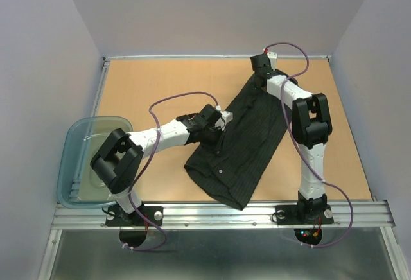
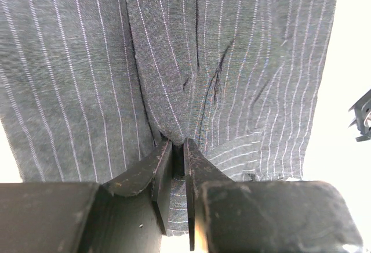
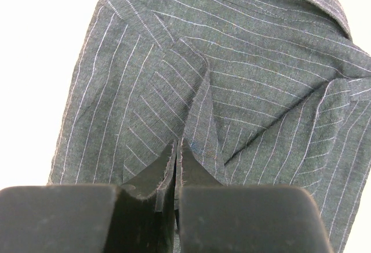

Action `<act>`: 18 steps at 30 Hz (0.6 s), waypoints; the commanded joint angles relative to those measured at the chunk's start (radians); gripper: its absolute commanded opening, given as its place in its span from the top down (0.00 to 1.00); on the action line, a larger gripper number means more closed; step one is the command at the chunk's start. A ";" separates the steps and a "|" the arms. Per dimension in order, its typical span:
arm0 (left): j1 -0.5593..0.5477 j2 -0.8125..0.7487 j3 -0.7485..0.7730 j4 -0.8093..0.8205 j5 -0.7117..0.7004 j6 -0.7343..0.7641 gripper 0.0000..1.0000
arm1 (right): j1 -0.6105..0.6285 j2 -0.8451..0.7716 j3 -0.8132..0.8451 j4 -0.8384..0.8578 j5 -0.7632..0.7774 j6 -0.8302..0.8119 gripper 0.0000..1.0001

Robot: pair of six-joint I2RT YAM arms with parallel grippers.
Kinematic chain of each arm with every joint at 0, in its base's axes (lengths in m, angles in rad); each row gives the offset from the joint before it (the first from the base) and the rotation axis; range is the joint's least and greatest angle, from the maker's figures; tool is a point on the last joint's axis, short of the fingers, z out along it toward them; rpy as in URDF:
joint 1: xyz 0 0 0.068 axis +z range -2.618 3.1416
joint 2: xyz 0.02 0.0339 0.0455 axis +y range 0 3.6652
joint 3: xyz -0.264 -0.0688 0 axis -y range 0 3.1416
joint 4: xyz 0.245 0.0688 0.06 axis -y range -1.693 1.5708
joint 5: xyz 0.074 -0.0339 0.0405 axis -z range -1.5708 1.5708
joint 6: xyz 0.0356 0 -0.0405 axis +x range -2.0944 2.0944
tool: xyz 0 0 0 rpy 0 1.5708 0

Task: Fold and stack the long sleeve shirts
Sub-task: Fold the shirt

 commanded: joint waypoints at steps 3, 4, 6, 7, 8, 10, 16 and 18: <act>-0.030 -0.087 0.081 -0.077 -0.081 0.023 0.76 | -0.039 -0.077 0.035 0.017 -0.048 0.052 0.99; -0.038 -0.088 0.087 -0.081 -0.083 0.027 0.76 | -0.043 -0.080 0.030 0.019 -0.053 0.055 0.99; -0.056 -0.093 0.104 -0.086 -0.089 0.042 0.76 | -0.053 -0.085 0.024 0.022 -0.054 0.060 0.99; -0.073 -0.094 0.111 -0.088 -0.094 0.043 0.76 | -0.057 -0.088 0.019 0.024 -0.059 0.058 0.99; -0.078 -0.093 0.120 -0.092 -0.106 0.040 0.76 | -0.057 -0.088 0.018 0.027 -0.068 0.058 0.99; -0.087 -0.090 0.129 -0.104 -0.115 0.040 0.76 | -0.059 -0.089 0.012 0.031 -0.071 0.055 0.99; -0.090 -0.102 0.118 -0.112 -0.138 0.019 0.76 | -0.060 -0.088 -0.002 0.062 -0.114 0.044 0.99; -0.090 -0.108 0.108 -0.109 -0.146 0.008 0.76 | -0.060 -0.082 -0.001 0.070 -0.125 0.046 0.99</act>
